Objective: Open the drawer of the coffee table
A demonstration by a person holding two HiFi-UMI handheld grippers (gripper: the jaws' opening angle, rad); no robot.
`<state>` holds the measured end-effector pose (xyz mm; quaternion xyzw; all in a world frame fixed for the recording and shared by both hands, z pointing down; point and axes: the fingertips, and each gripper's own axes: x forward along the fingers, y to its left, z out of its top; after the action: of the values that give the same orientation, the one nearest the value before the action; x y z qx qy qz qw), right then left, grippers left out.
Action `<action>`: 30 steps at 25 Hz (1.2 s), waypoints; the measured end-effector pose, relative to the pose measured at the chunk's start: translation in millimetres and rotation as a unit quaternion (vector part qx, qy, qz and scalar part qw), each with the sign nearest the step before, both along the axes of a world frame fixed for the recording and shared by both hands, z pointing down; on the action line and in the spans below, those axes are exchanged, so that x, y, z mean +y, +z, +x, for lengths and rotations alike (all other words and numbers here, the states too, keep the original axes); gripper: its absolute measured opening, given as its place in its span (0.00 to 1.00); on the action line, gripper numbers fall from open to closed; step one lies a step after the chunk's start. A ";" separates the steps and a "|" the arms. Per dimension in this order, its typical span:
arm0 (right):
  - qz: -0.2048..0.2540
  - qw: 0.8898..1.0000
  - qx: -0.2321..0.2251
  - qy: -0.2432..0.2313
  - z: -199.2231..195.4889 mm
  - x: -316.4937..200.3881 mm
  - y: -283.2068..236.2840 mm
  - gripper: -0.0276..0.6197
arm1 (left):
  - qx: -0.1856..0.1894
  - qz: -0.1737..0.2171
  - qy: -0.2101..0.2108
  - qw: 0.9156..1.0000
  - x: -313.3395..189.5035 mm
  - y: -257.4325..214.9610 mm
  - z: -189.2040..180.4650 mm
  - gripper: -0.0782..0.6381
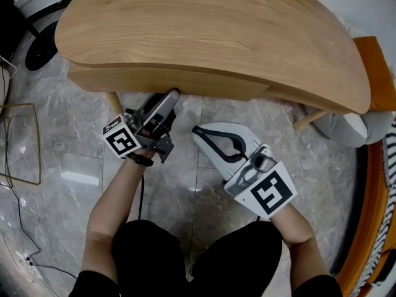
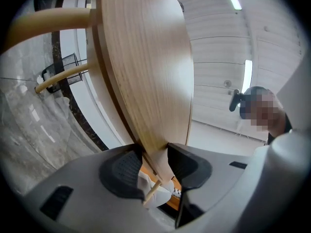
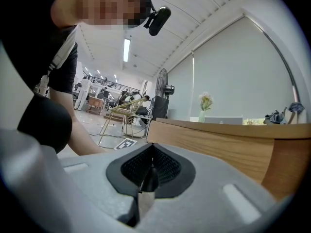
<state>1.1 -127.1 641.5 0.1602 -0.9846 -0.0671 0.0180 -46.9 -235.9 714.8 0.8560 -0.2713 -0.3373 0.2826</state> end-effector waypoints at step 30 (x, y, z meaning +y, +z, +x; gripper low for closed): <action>0.009 0.999 -0.010 -0.050 -19.0 35.8 -13.1 0.05 | -0.034 -0.006 0.018 0.999 60.6 -2.4 8.2 0.31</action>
<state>-17.9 -91.3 628.3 0.1120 -0.9909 -0.0747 0.0039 -38.7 -175.3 712.4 0.8700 -0.2675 -0.3009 0.2847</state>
